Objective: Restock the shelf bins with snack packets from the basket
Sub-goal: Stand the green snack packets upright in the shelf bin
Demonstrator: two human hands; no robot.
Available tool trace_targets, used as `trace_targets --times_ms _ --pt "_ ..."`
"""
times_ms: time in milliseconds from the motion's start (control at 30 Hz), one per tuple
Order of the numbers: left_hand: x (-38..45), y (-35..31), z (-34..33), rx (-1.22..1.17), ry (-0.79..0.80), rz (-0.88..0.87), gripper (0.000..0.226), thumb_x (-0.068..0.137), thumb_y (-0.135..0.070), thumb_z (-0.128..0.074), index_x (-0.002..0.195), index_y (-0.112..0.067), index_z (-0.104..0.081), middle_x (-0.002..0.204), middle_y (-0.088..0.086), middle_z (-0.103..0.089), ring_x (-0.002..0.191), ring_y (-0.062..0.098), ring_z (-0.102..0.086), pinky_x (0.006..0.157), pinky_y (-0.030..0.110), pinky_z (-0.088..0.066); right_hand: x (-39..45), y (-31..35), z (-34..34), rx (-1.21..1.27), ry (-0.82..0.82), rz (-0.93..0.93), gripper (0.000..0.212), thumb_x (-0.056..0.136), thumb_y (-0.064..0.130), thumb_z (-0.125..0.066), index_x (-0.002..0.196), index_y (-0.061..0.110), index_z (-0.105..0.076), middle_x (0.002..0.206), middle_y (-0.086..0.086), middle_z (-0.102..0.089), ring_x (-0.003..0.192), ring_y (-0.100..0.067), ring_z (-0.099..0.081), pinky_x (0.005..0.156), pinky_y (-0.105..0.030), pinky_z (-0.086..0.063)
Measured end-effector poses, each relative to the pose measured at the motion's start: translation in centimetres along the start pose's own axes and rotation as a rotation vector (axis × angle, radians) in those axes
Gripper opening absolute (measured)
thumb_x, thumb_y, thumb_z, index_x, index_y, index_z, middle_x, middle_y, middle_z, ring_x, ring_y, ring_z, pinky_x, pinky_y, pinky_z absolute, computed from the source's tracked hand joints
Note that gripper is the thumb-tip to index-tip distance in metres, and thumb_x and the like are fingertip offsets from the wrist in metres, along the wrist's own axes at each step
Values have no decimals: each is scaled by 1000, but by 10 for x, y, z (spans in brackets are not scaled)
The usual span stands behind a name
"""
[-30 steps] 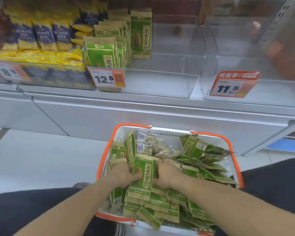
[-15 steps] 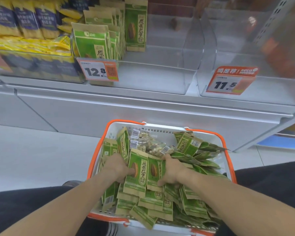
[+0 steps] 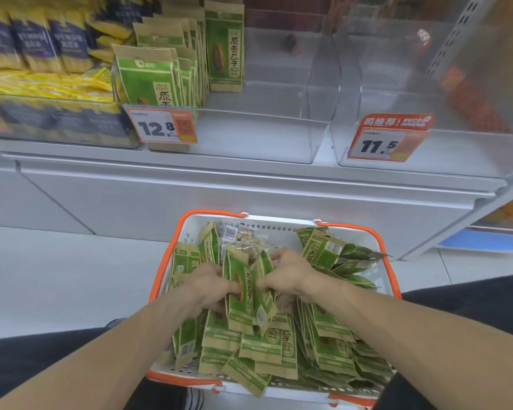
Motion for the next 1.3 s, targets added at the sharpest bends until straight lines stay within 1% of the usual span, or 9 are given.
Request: trace_targets --times_ms 100,267,467,633,733,800,933,1133,1300 --pt "-1 -1 -2 -146 99 -17 19 91 -9 -68 103 -11 -53 91 16 -76 85 30 -75 84 48 -59 3 9 -17 53 60 110 64 79 7 -78 136 20 -50 123 0 -63 92 -23 -72 69 -39 -63" --pt "1 12 -7 -222 139 11 36 93 -20 -68 120 -7 -48 93 14 -77 87 28 -75 84 47 -60 10 -2 -25 108 108 123 44 89 9 -70 130 19 -59 128 1 -62 117 -21 -61 101 -42 -52" --pt "12 29 -11 -213 18 30 73 77 -22 -84 133 -3 -41 99 14 -75 82 25 -75 68 42 -62 13 -15 -31 258 135 80 35 90 -10 -60 104 20 -68 122 2 -61 112 -24 -61 79 -45 -62" --pt "13 10 7 -135 -31 -57 77 68 -22 -90 130 -7 -48 95 9 -76 81 22 -75 71 40 -62 22 -17 -15 568 57 15 30 86 -13 -64 108 8 -65 119 -10 -65 99 -25 -69 78 -41 -62" --pt "6 -9 17 -201 21 -125 55 71 -18 -88 115 -13 -55 90 6 -78 84 23 -75 80 43 -60 32 -9 0 535 41 -7 42 80 7 -79 116 13 -59 111 -7 -73 100 -23 -71 88 -41 -58" --pt "-4 -30 21 -252 93 -179 43 79 -13 -80 115 -7 -59 95 11 -77 89 26 -75 86 47 -58 25 5 6 561 211 -40 49 80 18 -78 124 10 -58 114 -7 -73 106 -24 -68 92 -42 -55" --pt "-32 -92 37 -247 166 -346 26 90 -13 -65 115 -4 -63 98 15 -76 84 24 -74 69 36 -61 -13 58 44 620 441 118 51 83 32 -69 127 8 -60 120 -13 -65 111 -30 -62 97 -47 -53" --pt "-94 -181 40 29 355 -518 38 85 -27 -67 120 -13 -62 107 10 -75 93 24 -72 77 40 -58 -85 117 121 424 204 392 39 91 24 -64 123 3 -59 105 -16 -73 91 -28 -72 80 -43 -61" --pt "-117 -216 43 -52 174 -743 49 80 -28 -70 124 -14 -57 102 13 -75 95 32 -73 78 48 -61 -119 132 158 547 41 626 50 81 19 -68 129 9 -57 118 -12 -71 104 -28 -70 76 -37 -60"
Point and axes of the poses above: each hand's wrist, its own x-axis towards the middle knuckle, its own z-axis out of the back of the hand, y = z × x, the point moved 7 cm from there along x, towards the middle knuckle
